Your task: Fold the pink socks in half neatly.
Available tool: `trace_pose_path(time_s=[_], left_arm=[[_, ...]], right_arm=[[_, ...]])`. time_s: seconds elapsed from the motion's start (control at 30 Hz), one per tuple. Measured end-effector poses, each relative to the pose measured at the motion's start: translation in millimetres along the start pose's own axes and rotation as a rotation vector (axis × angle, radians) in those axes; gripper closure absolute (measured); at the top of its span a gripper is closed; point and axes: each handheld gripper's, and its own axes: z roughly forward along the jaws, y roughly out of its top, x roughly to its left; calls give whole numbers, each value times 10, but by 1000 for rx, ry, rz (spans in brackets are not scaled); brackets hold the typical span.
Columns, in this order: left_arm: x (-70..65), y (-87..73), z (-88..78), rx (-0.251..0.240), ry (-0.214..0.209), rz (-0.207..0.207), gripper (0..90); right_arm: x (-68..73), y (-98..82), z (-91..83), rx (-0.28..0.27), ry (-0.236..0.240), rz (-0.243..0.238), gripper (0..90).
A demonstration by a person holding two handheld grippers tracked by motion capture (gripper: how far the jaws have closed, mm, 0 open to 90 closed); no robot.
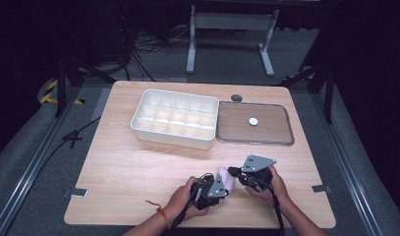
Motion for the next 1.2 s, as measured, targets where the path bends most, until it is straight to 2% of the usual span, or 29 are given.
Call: trace_pose_path(time_s=[0.07,0.1,0.17,0.27,0.33,0.37,0.4,0.47,0.5,0.53,0.6,0.73,0.8,0.9,1.0,1.07,1.1,1.2], left_arm=[[5,-1,-2,2,-2,3,879],[-2,-3,0,-2,-2,-11,879],[-4,-5,1,-3,-2,-14,879],[3,-12,1,-4,-10,-15,879],[12,-19,5,-11,-16,-21,881],[12,-20,9,-16,-21,-31,883],[11,-19,7,-10,-14,-22,885],[-10,-13,11,-1,-1,-13,886],[-11,-10,11,2,-2,-11,886],[-13,-13,17,-3,-7,-24,886],[-3,-14,15,-4,-3,-25,886],[-5,-15,15,-3,-2,-27,886],[-9,-13,17,-1,-5,-23,886],[-15,-12,18,-1,-3,-23,885],[-10,-13,17,-2,-6,-29,885],[-10,-13,17,-2,-4,-29,885],[-12,-13,18,-4,-5,-33,885],[-19,-6,18,3,-6,-27,882]], right_arm=[[15,29,-16,-25,27,-11,876],[21,49,0,-21,33,-19,876],[20,88,52,-32,57,-18,875],[90,100,149,-7,96,-44,868],[128,96,192,10,100,-61,871],[139,96,205,14,95,-59,874],[137,93,219,26,81,-64,876],[114,69,234,47,22,-84,885],[74,37,246,50,-1,-74,887],[39,9,252,46,-2,-44,887],[1,-23,253,44,-10,-21,887],[-18,-12,220,54,-49,-41,883],[-42,2,174,44,-70,-27,882],[-58,30,47,1,-44,3,874],[28,58,-100,-28,24,-23,859],[105,37,-146,-11,60,-50,855],[142,2,-144,18,72,-59,855],[145,-101,-88,79,66,-96,866]])
